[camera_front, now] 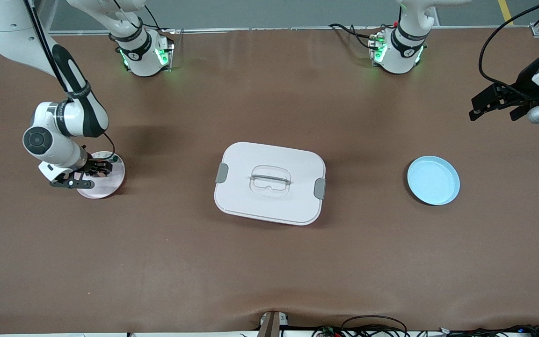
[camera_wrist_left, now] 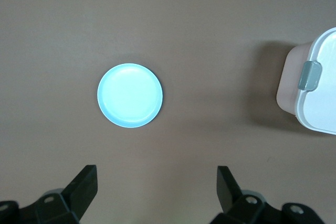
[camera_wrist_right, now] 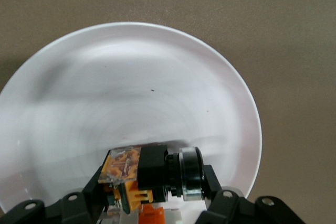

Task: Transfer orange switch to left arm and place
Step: 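Lower the right gripper and close it on the orange switch, then lift the orange switch with the right gripper over the white box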

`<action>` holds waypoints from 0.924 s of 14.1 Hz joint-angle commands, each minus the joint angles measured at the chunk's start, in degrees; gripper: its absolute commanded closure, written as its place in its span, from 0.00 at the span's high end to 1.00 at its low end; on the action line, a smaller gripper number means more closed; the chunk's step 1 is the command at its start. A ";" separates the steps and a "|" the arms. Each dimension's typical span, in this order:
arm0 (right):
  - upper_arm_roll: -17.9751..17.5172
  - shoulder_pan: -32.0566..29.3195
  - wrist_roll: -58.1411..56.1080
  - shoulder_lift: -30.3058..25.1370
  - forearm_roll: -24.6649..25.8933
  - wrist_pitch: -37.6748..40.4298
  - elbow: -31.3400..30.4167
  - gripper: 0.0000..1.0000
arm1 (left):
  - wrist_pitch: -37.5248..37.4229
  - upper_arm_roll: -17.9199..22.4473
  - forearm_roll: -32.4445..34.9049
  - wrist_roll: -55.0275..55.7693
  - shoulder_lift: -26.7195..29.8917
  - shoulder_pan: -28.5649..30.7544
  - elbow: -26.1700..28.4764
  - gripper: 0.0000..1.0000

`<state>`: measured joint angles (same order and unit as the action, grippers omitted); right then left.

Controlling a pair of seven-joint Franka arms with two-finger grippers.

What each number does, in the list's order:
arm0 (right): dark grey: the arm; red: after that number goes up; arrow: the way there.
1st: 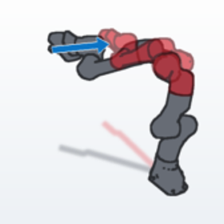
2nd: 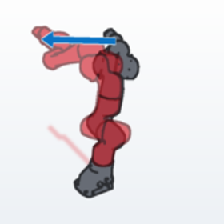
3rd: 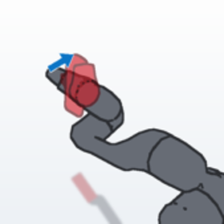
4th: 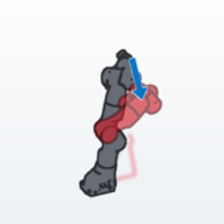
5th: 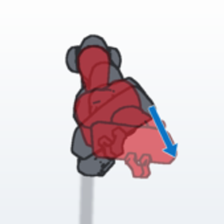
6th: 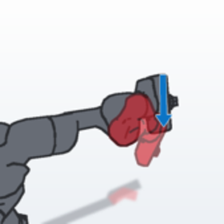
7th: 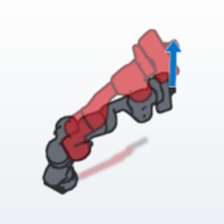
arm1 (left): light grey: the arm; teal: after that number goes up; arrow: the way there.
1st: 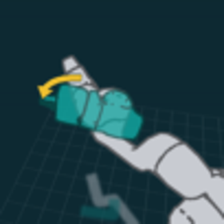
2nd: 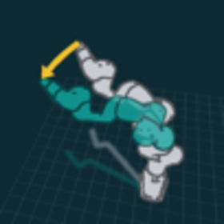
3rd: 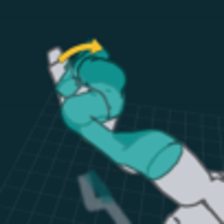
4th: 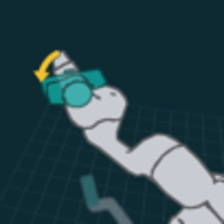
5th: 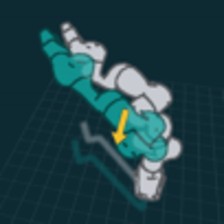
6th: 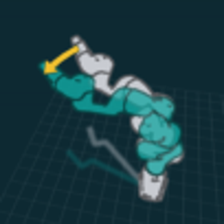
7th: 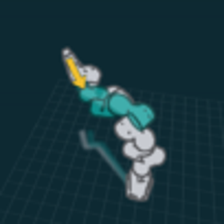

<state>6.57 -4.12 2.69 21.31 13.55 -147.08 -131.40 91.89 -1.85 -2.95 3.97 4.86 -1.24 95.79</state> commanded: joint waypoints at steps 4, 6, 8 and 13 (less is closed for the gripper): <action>-0.59 -2.74 1.17 -0.22 0.87 0.74 1.40 0.00 | -1.27 0.18 1.55 -0.36 -0.91 0.01 -1.75 1.00; -0.77 -2.65 1.44 -0.92 -0.36 3.54 2.37 0.00 | -1.27 0.09 1.46 -0.45 -0.91 0.01 -1.75 1.00; -0.86 -2.04 1.52 -1.79 -4.30 9.84 5.17 0.00 | -1.27 0.09 1.55 -0.36 -0.91 0.01 -1.75 1.00; -1.03 2.52 10.18 -3.55 -14.41 29.00 15.27 0.00 | -1.27 0.09 1.46 -0.45 -0.91 0.01 -1.83 1.00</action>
<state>5.75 -3.74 6.85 19.11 2.35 -124.32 -119.45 91.89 -1.80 -2.95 3.97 4.82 -1.23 95.79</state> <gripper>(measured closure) 0.273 0.000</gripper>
